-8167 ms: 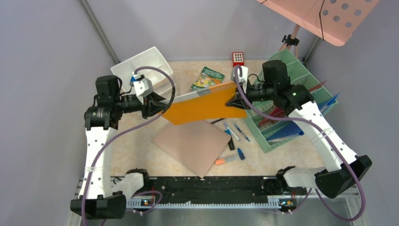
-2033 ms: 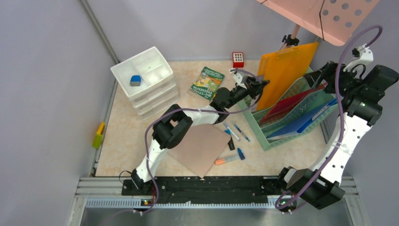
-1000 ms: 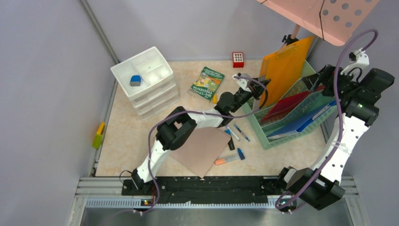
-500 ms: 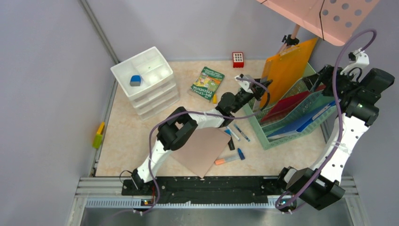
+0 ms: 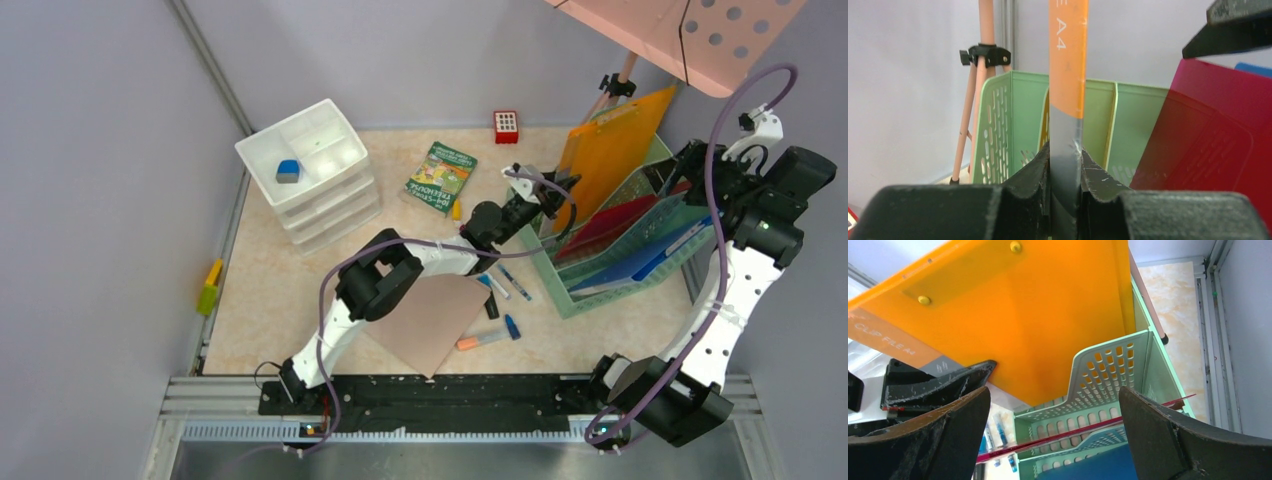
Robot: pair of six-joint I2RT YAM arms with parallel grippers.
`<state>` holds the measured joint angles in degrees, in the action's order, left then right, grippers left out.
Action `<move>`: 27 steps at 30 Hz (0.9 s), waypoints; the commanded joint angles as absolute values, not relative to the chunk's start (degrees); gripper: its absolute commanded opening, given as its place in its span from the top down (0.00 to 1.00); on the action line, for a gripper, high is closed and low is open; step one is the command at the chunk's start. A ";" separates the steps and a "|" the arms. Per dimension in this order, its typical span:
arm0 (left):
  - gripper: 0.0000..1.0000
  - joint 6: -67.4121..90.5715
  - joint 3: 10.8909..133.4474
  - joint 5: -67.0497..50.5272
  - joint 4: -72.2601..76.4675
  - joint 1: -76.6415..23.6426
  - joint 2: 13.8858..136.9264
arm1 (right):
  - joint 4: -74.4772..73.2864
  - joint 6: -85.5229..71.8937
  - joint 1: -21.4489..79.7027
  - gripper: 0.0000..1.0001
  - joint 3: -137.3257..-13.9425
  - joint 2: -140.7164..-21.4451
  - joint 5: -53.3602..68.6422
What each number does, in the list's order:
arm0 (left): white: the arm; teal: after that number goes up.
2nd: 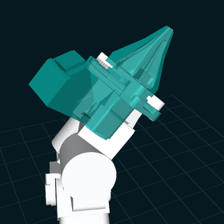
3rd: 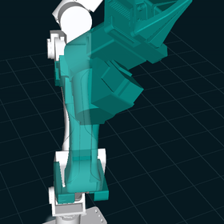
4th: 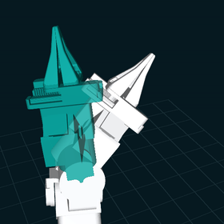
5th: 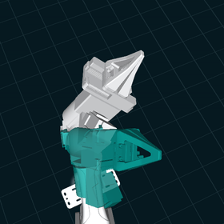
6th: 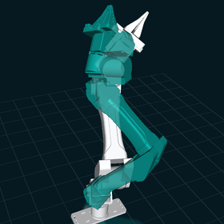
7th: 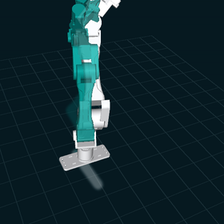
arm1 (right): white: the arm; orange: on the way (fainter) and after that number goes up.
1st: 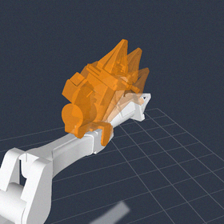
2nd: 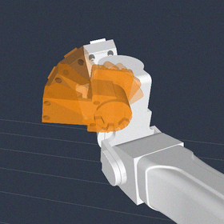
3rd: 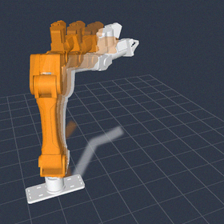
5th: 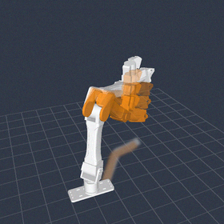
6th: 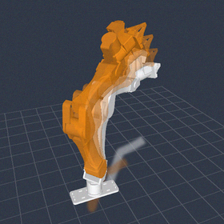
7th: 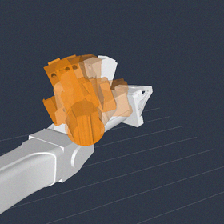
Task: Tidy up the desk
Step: Place the folder in the storage box.
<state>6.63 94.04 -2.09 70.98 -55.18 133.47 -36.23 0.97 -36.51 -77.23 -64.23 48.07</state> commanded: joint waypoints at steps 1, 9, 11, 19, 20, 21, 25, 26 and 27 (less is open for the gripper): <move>1.00 5.38 90.73 -4.47 77.31 -55.99 132.63 | -34.06 1.76 -37.00 0.01 -76.28 -62.46 48.43; 1.00 5.25 83.46 -13.50 79.41 -53.67 130.12 | -33.48 1.70 -37.00 0.01 -75.39 -62.41 48.76; 1.00 6.78 83.83 -16.19 78.61 -52.73 130.20 | -33.49 1.61 -37.00 0.01 -75.56 -62.63 48.81; 1.00 7.22 84.30 -25.78 77.63 -51.86 130.34 | -34.30 1.43 -37.12 0.01 -77.06 -63.21 49.35; 1.00 7.30 84.21 -26.29 77.35 -51.79 130.30 | -34.51 1.28 -37.40 0.01 -77.60 -63.43 49.47; 1.00 7.33 84.01 -26.50 77.00 -51.77 130.18 | -35.00 1.29 -37.70 0.01 -78.37 -63.63 49.48; 1.00 7.48 83.22 -26.42 76.94 -51.85 129.82 | -36.52 1.16 -39.01 0.01 -81.72 -63.78 49.27; 1.00 7.52 83.11 -26.33 77.12 -51.79 129.74 | -36.86 1.21 -39.16 0.01 -82.53 -63.87 49.06; 1.00 7.62 82.92 -26.20 77.38 -51.73 129.66 | -37.22 1.26 -39.32 0.01 -83.35 -63.90 48.66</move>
<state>6.50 84.03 -23.38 75.44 -52.10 133.45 -36.75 1.04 -37.89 -77.80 -64.05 48.51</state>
